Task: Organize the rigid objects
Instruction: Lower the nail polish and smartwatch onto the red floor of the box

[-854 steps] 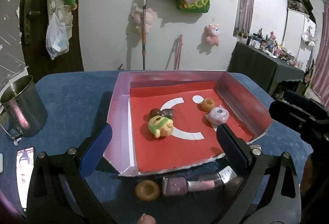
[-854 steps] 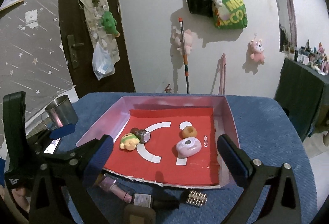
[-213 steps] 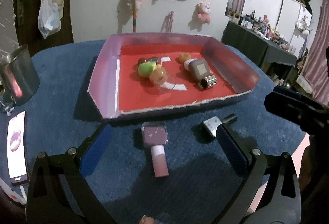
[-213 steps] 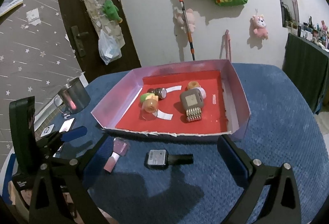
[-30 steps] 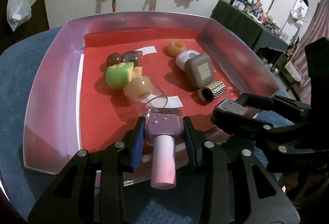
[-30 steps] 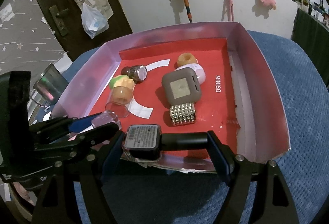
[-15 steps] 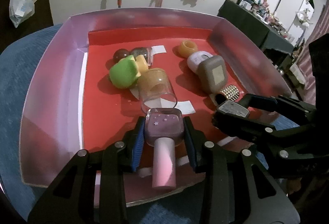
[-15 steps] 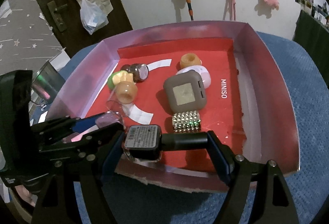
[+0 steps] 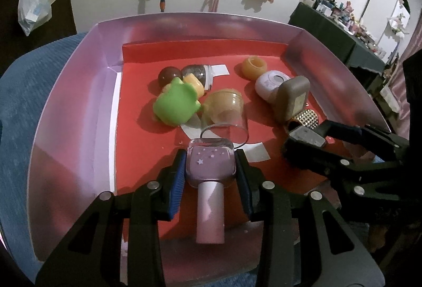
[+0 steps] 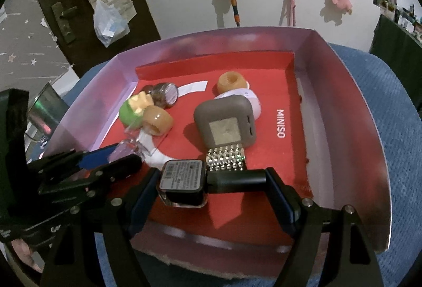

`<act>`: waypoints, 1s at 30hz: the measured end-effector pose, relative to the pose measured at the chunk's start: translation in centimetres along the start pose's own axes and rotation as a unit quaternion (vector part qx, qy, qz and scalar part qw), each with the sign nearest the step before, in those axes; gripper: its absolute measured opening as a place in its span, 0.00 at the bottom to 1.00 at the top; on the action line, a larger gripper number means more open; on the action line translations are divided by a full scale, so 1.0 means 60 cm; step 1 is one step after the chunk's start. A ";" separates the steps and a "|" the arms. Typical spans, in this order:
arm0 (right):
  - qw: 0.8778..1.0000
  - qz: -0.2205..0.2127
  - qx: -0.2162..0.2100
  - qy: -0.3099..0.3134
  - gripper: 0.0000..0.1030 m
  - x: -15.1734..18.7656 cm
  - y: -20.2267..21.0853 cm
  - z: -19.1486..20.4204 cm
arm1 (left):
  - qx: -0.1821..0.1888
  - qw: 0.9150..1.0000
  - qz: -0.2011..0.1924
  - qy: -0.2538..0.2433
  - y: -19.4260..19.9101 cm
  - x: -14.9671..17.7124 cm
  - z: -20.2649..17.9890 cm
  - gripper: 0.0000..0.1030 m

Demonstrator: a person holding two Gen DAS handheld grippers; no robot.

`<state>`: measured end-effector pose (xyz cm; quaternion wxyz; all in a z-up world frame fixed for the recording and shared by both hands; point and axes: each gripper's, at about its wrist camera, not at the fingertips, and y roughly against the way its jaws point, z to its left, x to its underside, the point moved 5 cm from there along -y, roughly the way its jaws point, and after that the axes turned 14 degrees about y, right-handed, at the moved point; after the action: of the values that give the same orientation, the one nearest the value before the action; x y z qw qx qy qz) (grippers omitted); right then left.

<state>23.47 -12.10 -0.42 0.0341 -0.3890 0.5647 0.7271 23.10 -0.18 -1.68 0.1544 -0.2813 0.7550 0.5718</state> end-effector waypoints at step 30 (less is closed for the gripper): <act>0.999 -0.006 0.032 0.014 0.78 -0.014 -0.017 0.001 | -0.010 1.000 -0.006 0.015 -0.011 -0.016 0.003 0.33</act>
<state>24.52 -11.39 -0.74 0.0425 -0.4012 0.5857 0.7030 24.24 0.10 -1.71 0.1437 -0.2955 0.7498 0.5743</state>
